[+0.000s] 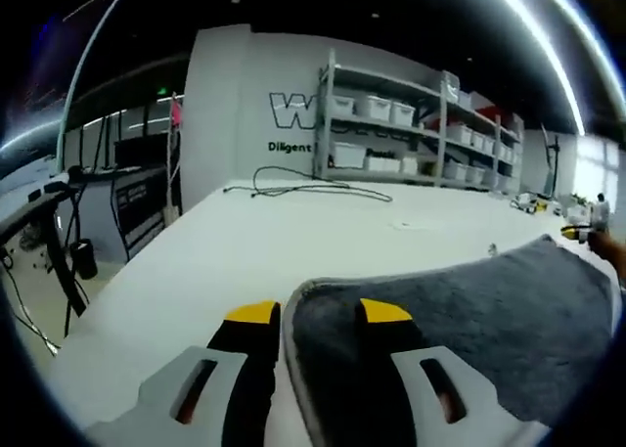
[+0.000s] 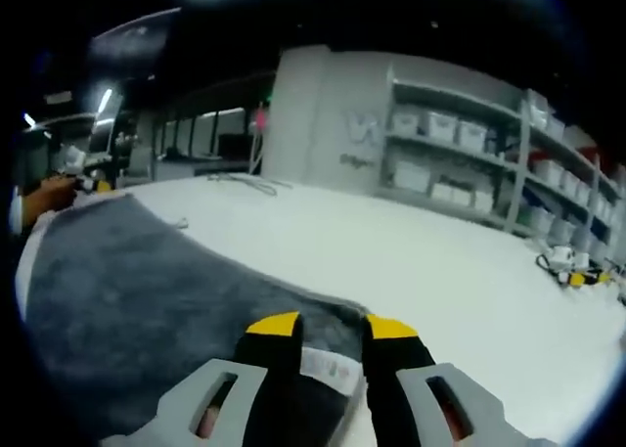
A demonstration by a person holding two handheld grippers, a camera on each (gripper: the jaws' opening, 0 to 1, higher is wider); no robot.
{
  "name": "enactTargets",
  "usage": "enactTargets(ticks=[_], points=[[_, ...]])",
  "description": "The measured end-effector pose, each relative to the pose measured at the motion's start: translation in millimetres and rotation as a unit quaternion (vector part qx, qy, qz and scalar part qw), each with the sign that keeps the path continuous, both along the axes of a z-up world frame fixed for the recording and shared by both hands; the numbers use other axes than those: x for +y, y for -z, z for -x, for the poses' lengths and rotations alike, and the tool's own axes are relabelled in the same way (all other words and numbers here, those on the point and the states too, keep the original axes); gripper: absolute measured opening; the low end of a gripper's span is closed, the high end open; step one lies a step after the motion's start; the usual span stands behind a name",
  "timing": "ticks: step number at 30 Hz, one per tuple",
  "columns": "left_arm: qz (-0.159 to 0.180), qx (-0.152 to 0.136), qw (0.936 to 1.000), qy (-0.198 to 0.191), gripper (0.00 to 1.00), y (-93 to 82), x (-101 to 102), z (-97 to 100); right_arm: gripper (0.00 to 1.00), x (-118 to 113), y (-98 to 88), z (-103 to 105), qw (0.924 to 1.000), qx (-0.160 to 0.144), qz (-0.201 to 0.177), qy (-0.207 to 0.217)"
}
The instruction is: Open the folded towel by lifting each exposed corner and separating the folded layers until the towel lies flat within the target outline without major curled edges
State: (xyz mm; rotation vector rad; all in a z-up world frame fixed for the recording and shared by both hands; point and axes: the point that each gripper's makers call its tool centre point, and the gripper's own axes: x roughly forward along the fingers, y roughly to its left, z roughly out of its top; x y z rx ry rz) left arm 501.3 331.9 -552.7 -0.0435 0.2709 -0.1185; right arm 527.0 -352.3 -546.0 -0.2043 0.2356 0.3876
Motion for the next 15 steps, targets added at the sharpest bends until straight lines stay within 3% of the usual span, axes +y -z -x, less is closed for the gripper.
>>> enactTargets(ticks=[3, 7, 11, 15], points=[[-0.019, -0.007, 0.9996, 0.021, 0.37, -4.3, -5, 7.4, 0.30, -4, -3.0, 4, 0.9999, -0.007, -0.014, -0.003], [-0.042, -0.014, 0.9984, 0.036, 0.52, -6.1, -10, 18.0, 0.38, 1, -5.6, 14, 0.9993, -0.005, -0.033, -0.017], [-0.013, -0.011, 0.9989, 0.043, 0.59, -5.9, -12, 32.6, 0.50, 3, -14.4, 27, 0.9989, -0.019, -0.028, -0.032], [0.011, -0.003, 0.9987, 0.050, 0.68, -4.8, -16, 46.8, 0.69, 6, -19.6, 41, 0.9988, -0.022, -0.026, -0.035]])
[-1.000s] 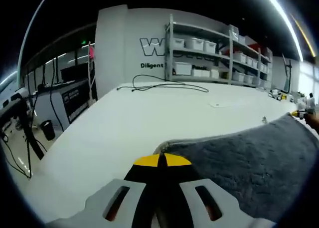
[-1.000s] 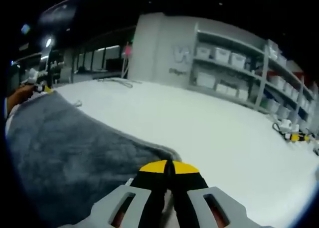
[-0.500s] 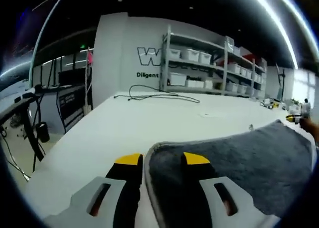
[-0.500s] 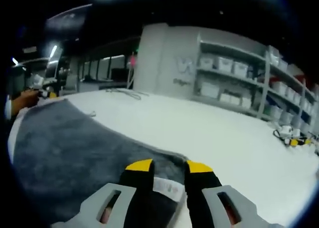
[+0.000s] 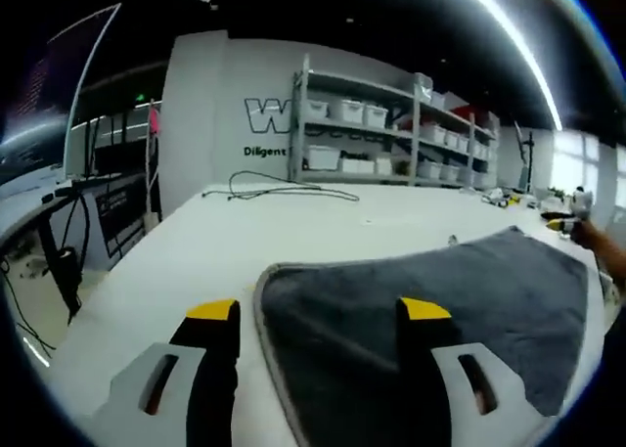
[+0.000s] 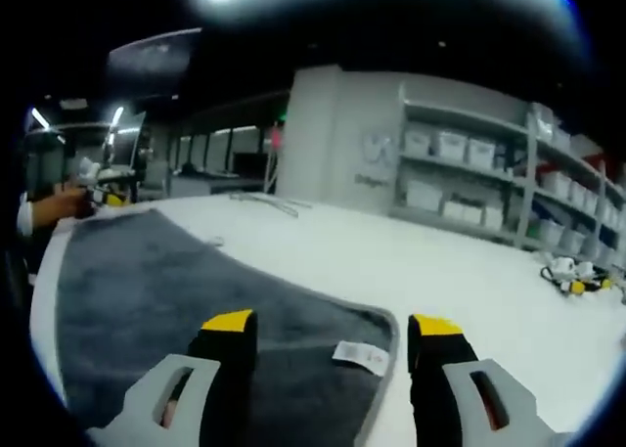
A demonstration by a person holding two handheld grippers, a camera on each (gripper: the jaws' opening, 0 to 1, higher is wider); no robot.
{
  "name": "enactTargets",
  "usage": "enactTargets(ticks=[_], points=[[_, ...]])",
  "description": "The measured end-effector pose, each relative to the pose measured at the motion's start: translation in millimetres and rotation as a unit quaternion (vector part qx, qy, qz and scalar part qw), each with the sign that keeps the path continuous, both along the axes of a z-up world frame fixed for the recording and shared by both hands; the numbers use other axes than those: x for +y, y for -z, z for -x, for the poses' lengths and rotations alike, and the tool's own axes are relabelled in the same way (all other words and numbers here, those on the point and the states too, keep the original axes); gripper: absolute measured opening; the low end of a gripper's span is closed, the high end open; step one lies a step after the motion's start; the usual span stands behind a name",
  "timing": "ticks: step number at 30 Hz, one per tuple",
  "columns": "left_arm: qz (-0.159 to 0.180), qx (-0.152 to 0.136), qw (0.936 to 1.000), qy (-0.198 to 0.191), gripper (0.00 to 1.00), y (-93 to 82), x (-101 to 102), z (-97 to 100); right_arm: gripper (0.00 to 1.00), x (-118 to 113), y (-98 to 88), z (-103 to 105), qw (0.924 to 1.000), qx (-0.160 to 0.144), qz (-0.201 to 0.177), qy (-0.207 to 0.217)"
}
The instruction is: Open the folded towel by lifting each exposed corner and separating the folded layers until the towel lies flat within the target outline without major curled edges
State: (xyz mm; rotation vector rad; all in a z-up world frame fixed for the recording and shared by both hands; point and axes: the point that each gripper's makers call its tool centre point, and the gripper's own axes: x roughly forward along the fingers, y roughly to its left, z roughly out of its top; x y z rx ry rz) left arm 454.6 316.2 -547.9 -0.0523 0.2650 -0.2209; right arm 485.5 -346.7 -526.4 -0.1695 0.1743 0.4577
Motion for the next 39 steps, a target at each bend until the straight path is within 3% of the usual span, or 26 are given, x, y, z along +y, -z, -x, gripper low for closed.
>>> enactTargets(ticks=[3, 6, 11, 13, 17, 21, 32, 39], points=[[-0.007, -0.007, 0.9999, 0.008, 0.72, -4.4, -6, 9.8, 0.76, 2, 0.6, 9, 1.0000, 0.002, 0.004, 0.001], [-0.026, -0.014, 0.9995, 0.007, 0.78, -9.8, -4, 19.5, 0.93, 5, 8.5, 20, 0.9998, 0.017, 0.012, 0.004], [-0.027, -0.009, 0.9995, 0.014, 0.91, -10.5, -5, 31.6, 0.99, 9, 15.3, 39, 0.9991, 0.032, 0.028, 0.001], [-0.028, -0.003, 0.9995, 0.014, 0.93, -9.5, -6, 40.3, 0.99, 11, 13.3, 46, 0.9991, 0.036, 0.023, -0.001], [0.001, 0.015, 0.9999, 0.003, 0.98, -7.6, -7, 51.8, 0.99, 12, 4.6, 59, 0.9994, 0.032, 0.013, 0.002], [0.011, 0.002, 0.9999, -0.003, 1.00, -15.5, -8, 64.9, 1.00, 17, 2.0, 74, 0.9993, 0.037, 0.008, -0.002], [-0.003, -0.013, 0.9998, 0.017, 1.00, -26.3, -33, 95.6, 1.00, 30, -0.2, 109, 0.9988, 0.044, 0.019, 0.009], [-0.018, 0.006, 0.9994, 0.028, 1.00, -29.4, -49, 125.1, 1.00, 36, 0.7, 142, 0.9983, 0.055, 0.010, 0.015]])
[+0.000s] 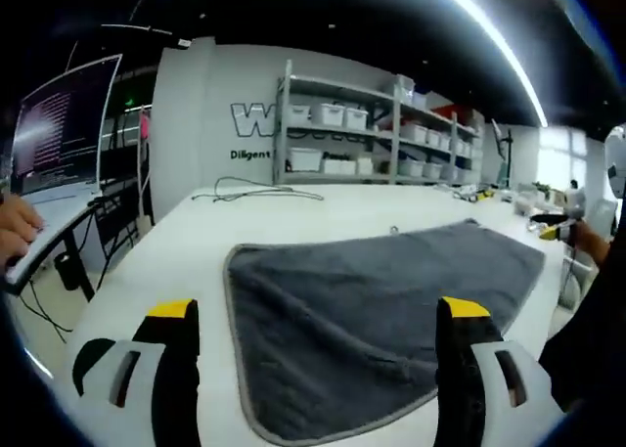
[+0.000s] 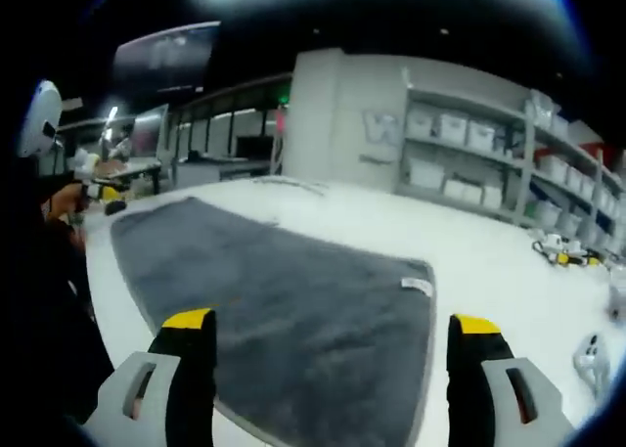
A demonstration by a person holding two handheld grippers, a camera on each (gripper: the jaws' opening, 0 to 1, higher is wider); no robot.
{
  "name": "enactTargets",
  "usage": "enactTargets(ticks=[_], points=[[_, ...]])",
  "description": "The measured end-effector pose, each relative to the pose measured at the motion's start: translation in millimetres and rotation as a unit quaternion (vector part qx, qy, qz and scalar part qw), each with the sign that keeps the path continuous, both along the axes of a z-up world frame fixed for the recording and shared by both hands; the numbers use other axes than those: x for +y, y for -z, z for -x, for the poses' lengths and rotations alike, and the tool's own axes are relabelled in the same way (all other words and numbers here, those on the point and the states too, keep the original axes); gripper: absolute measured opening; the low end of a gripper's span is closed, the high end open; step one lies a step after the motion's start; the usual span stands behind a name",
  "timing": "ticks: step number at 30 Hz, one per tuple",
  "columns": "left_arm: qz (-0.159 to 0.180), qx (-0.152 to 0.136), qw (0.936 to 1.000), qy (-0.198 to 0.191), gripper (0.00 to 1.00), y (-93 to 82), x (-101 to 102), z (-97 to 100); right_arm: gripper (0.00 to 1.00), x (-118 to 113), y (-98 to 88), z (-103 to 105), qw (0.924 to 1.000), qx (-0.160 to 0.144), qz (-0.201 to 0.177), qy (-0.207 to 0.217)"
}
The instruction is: Open the folded towel by lifting each exposed corner and separating the folded layers until the towel lies flat within the target outline without major curled edges
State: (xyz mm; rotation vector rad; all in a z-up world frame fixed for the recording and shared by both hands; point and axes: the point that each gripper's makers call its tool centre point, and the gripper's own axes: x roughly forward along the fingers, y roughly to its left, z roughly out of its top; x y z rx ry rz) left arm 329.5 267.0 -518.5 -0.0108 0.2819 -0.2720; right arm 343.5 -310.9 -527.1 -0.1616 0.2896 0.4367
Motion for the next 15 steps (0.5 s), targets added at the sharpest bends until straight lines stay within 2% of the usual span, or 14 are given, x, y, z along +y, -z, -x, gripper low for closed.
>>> enactTargets(ticks=[3, 5, 11, 13, 15], points=[[-0.020, 0.014, 0.9997, 0.001, 1.00, 3.9, -3, 8.7, 1.00, 3, 2.1, 8, 1.0000, 0.006, -0.004, 0.002], [-0.036, 0.002, 0.9993, -0.005, 1.00, 0.9, -5, 12.2, 1.00, 5, 2.9, 13, 1.0000, 0.006, 0.001, 0.004], [-0.004, -0.006, 1.0000, -0.001, 1.00, -2.3, -16, 20.8, 1.00, 8, -0.1, 23, 0.9999, -0.004, -0.003, 0.014], [0.017, -0.011, 0.9998, 0.005, 1.00, -3.7, -22, 22.8, 1.00, 9, -3.9, 26, 0.9996, -0.015, -0.012, 0.019], [0.019, -0.011, 0.9998, 0.002, 1.00, -3.7, -23, 25.4, 1.00, 12, -5.6, 29, 0.9995, -0.017, -0.019, 0.020]])
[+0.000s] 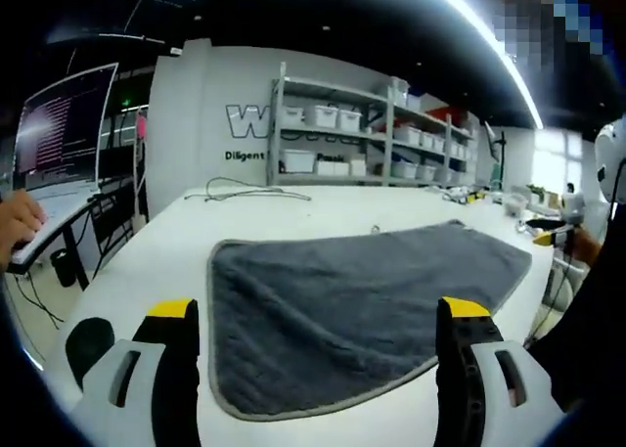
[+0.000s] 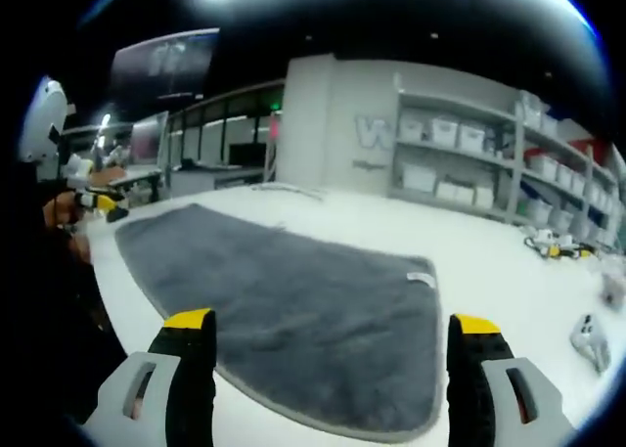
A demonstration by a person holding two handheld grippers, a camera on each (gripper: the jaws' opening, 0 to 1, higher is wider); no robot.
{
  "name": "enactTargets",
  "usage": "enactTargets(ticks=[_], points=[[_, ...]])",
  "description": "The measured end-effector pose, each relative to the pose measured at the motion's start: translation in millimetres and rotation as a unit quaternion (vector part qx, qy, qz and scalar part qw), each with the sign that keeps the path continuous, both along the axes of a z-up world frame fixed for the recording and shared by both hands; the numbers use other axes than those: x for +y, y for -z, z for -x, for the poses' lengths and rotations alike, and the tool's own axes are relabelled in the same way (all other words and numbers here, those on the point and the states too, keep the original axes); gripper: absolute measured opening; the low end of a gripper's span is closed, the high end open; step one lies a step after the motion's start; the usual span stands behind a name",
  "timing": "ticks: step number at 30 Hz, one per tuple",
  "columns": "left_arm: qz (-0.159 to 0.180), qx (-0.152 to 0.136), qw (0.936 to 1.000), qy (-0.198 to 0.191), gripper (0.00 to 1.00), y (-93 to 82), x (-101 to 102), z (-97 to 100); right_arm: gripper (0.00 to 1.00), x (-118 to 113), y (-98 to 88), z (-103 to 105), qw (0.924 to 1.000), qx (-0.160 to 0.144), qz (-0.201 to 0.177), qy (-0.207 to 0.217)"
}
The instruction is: Open the folded towel by lifting each exposed corner and separating the folded layers until the towel lies flat within the target outline without major curled edges
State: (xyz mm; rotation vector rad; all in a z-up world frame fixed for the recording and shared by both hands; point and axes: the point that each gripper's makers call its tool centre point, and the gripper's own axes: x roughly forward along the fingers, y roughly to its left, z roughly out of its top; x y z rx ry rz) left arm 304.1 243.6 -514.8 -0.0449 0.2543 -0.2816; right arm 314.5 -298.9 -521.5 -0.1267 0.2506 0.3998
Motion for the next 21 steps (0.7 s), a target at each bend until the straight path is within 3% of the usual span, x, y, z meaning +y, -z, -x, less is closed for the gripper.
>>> enactTargets(ticks=[6, 9, 13, 15, 21], points=[[-0.005, -0.003, 1.0000, -0.005, 1.00, -3.9, -2, 10.2, 1.00, 10, -11.6, 12, 0.9998, -0.010, 0.016, -0.008], [-0.004, -0.005, 1.0000, -0.004, 1.00, -5.1, -3, 12.6, 1.00, 12, -15.8, 14, 0.9998, -0.015, -0.001, -0.013], [-0.013, 0.000, 0.9999, -0.005, 1.00, -2.0, -4, 15.8, 1.00, 10, -13.5, 17, 0.9998, -0.015, 0.003, -0.008], [-0.012, 0.000, 0.9999, -0.007, 1.00, -1.4, -3, 16.5, 1.00, 9, -14.8, 17, 0.9997, -0.018, -0.017, -0.006], [-0.010, -0.005, 0.9999, -0.004, 1.00, -2.8, -5, 17.8, 1.00, 9, -12.5, 16, 0.9998, -0.019, -0.010, -0.005]])
